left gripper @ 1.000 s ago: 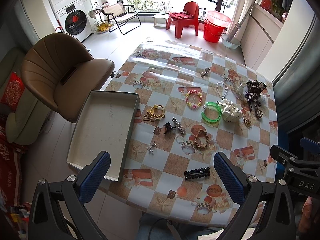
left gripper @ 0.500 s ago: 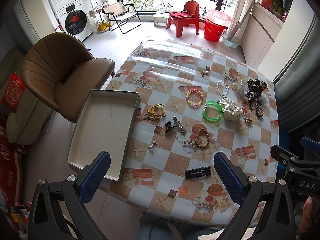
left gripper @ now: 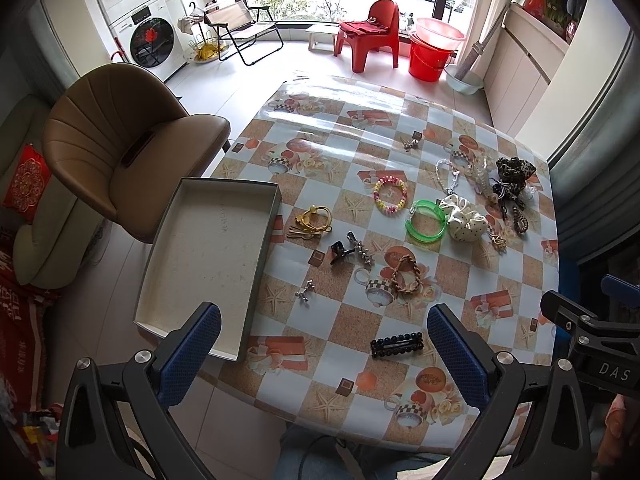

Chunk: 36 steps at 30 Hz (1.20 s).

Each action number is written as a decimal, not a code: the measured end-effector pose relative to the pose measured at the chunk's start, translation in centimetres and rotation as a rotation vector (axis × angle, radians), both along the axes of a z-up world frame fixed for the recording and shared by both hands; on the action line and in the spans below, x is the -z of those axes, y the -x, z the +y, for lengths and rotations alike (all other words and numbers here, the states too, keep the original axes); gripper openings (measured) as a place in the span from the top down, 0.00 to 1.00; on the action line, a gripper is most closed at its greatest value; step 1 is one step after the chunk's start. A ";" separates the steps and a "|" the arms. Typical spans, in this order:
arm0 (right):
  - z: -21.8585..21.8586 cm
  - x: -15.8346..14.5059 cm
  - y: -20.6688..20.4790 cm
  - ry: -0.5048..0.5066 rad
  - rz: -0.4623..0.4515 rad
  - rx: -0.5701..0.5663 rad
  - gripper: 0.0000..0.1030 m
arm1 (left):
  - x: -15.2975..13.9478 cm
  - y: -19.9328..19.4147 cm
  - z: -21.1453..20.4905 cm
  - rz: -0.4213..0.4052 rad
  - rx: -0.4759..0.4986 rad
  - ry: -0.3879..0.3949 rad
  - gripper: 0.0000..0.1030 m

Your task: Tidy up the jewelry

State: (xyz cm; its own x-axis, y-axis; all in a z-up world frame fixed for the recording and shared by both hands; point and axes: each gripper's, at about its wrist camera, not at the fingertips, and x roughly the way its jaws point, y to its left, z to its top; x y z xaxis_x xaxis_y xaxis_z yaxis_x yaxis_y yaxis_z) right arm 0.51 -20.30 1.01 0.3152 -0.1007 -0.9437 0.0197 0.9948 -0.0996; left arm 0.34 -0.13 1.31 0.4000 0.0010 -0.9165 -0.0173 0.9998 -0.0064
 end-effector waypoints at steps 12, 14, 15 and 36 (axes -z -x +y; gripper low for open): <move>-1.5 2.3 0.4 -0.055 0.052 0.054 0.00 | 3.6 0.1 1.6 0.100 -0.037 0.008 0.00; -2.3 3.3 0.0 -0.057 0.060 0.066 0.00 | 4.7 -0.2 1.3 0.125 -0.022 0.017 0.00; -2.6 3.9 -0.1 -0.061 0.065 0.072 0.00 | 5.3 -0.3 1.1 0.139 -0.011 0.022 0.00; -9.3 14.7 -9.7 -0.188 0.106 0.189 0.00 | 19.7 -8.5 -8.0 0.272 0.114 0.064 0.17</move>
